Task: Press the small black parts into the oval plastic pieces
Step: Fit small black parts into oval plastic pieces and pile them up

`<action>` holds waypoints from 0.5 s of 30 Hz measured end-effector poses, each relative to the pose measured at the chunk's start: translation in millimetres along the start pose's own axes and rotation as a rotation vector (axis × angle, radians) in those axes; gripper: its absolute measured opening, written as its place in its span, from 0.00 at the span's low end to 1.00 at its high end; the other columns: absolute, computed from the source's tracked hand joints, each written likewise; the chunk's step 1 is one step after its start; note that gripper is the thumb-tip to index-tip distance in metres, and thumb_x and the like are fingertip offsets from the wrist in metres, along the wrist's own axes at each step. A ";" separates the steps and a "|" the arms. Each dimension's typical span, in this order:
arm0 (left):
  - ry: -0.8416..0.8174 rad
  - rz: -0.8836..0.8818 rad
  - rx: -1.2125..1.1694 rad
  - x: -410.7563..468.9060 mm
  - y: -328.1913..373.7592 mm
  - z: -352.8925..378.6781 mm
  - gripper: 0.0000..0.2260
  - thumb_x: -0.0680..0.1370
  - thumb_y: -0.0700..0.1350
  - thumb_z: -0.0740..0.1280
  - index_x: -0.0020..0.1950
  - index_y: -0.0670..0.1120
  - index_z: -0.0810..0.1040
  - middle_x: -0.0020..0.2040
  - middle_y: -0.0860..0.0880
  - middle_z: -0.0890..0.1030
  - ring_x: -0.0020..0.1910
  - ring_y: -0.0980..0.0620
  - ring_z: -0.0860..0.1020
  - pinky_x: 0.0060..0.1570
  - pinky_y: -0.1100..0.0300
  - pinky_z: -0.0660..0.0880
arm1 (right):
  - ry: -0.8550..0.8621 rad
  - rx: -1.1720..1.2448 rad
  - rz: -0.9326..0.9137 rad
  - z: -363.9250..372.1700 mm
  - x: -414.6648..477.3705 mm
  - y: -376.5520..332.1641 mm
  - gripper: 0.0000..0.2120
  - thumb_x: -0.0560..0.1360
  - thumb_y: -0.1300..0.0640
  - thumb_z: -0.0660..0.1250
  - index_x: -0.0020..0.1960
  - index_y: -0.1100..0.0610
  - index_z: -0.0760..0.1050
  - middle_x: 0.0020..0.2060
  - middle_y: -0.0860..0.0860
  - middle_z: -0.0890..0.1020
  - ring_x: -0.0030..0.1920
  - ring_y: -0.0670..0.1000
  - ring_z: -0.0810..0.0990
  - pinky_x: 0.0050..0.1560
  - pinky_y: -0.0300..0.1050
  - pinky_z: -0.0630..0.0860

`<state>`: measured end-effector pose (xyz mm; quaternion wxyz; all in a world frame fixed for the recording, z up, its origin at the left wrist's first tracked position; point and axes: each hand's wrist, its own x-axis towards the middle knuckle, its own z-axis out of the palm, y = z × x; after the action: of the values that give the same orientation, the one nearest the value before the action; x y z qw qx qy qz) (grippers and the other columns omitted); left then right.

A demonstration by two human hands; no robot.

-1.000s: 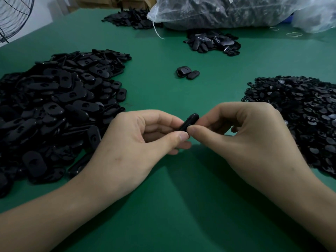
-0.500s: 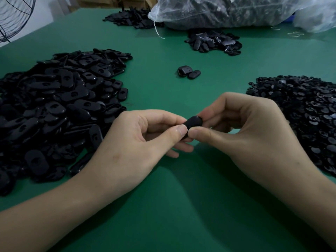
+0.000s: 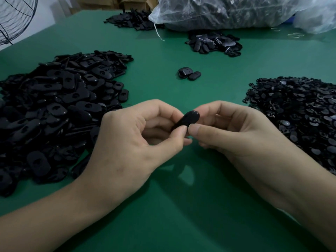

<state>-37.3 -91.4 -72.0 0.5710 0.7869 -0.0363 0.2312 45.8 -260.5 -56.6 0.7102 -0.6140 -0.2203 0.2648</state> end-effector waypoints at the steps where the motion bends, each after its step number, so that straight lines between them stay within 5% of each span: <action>1: 0.016 0.022 0.044 0.1 1.0 0.5 0.05 0.75 0.42 0.74 0.48 0.51 0.83 0.43 0.53 0.88 0.41 0.54 0.87 0.45 0.61 0.83 | -0.005 0.019 0.014 1.0 -0.8 0.0 0.12 0.67 0.61 0.75 0.50 0.61 0.82 0.38 0.54 0.83 0.36 0.46 0.78 0.39 0.36 0.75; 15: 0.058 0.125 0.257 2.0 11.7 1.6 0.12 0.74 0.35 0.75 0.48 0.51 0.81 0.50 0.55 0.85 0.46 0.58 0.84 0.46 0.73 0.78 | -0.115 0.260 0.140 0.9 -0.8 -0.1 0.07 0.67 0.64 0.74 0.43 0.56 0.82 0.36 0.52 0.81 0.33 0.46 0.76 0.39 0.36 0.76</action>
<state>-38.7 -96.5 -61.3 0.4507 0.8428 -0.0386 0.2916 44.7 -260.4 -56.3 0.7496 -0.5146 -0.1814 0.3747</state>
